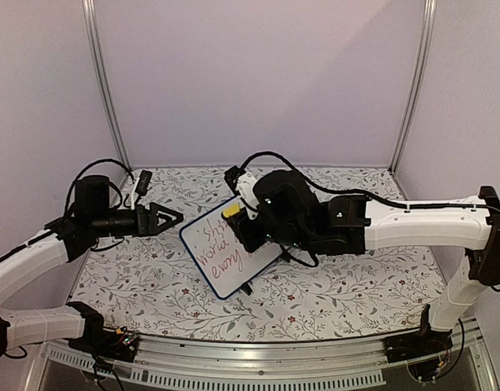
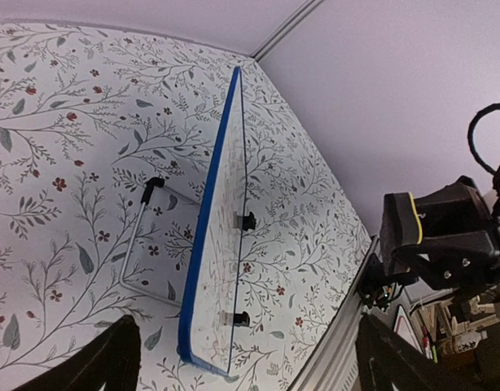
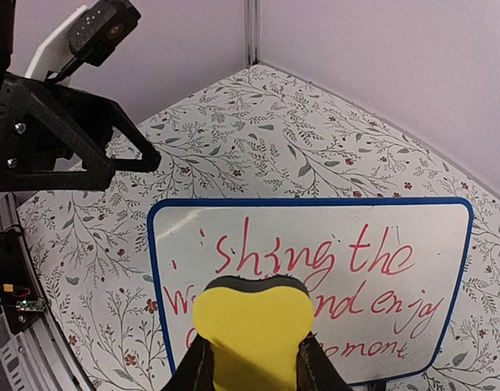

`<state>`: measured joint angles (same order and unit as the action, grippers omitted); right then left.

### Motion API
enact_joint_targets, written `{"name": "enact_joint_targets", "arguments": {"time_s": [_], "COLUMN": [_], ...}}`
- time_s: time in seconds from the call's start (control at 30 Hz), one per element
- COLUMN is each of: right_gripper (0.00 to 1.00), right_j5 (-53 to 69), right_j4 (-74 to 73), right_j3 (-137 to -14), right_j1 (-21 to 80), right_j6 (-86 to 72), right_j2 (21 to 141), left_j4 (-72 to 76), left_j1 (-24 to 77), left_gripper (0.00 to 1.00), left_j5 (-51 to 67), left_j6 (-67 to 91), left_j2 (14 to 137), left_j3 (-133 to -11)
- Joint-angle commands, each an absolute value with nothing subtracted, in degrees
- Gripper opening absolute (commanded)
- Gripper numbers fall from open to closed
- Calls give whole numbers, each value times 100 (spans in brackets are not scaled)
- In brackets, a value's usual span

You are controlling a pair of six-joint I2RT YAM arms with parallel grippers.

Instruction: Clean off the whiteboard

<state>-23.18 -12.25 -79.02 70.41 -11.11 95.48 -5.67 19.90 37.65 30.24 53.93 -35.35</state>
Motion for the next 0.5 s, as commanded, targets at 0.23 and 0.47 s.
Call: {"name": "enact_joint_targets", "arguments": {"time_s": [0.23, 0.47], "right_gripper": [18, 18], "right_j5": [-1604, -1654], "right_j4": [-818, -764], "right_j3": [-8396, -8332], "right_j1": [6996, 6987], "right_j6": [-946, -1102], "right_j2": [10350, 10496], "left_j4": [-873, -1147], "left_j1": [1925, 1922], "left_gripper": [66, 55], "left_j5": [3820, 3723], "left_j6": [3029, 2654], "left_j2": [5945, 6200], "left_j3": [-3575, -3841]}}
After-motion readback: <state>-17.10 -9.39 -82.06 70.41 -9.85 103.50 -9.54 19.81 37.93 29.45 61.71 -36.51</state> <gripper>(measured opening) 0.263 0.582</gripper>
